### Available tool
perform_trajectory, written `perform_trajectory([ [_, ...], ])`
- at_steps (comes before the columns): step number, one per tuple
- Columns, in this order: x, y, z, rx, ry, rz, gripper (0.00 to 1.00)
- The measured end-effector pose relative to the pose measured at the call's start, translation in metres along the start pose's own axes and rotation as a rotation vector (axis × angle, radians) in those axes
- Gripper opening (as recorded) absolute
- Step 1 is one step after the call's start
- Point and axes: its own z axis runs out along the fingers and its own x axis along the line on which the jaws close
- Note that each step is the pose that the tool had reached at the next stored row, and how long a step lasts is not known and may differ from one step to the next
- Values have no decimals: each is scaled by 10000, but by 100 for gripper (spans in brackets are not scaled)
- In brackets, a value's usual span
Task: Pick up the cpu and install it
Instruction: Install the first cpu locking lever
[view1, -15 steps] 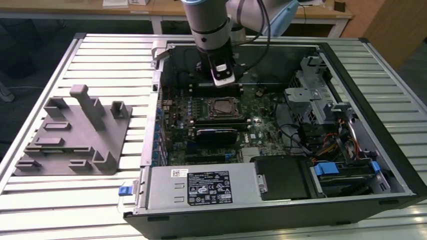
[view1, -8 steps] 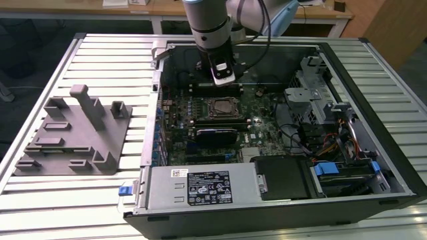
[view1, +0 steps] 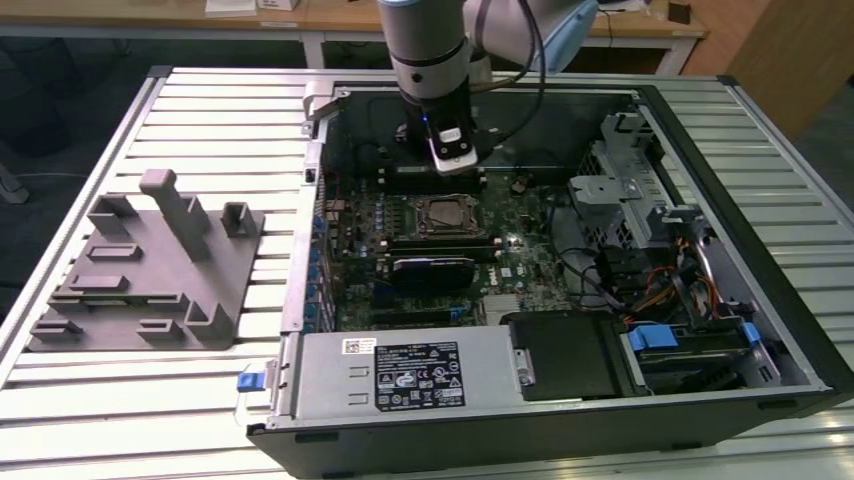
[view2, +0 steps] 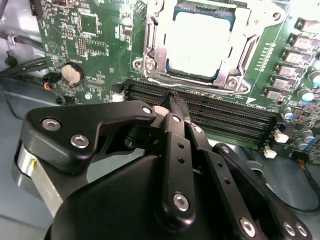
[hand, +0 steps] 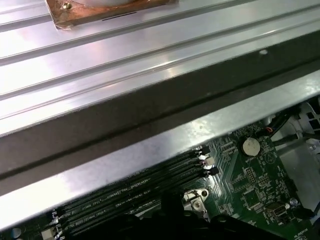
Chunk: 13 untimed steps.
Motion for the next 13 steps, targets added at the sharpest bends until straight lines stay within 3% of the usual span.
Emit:
perform_trajectory([
  [7, -64, 2, 17, 539, 452, -3, 11],
  [13, -112, 4, 28, 1109, 783, -22, 11],
])
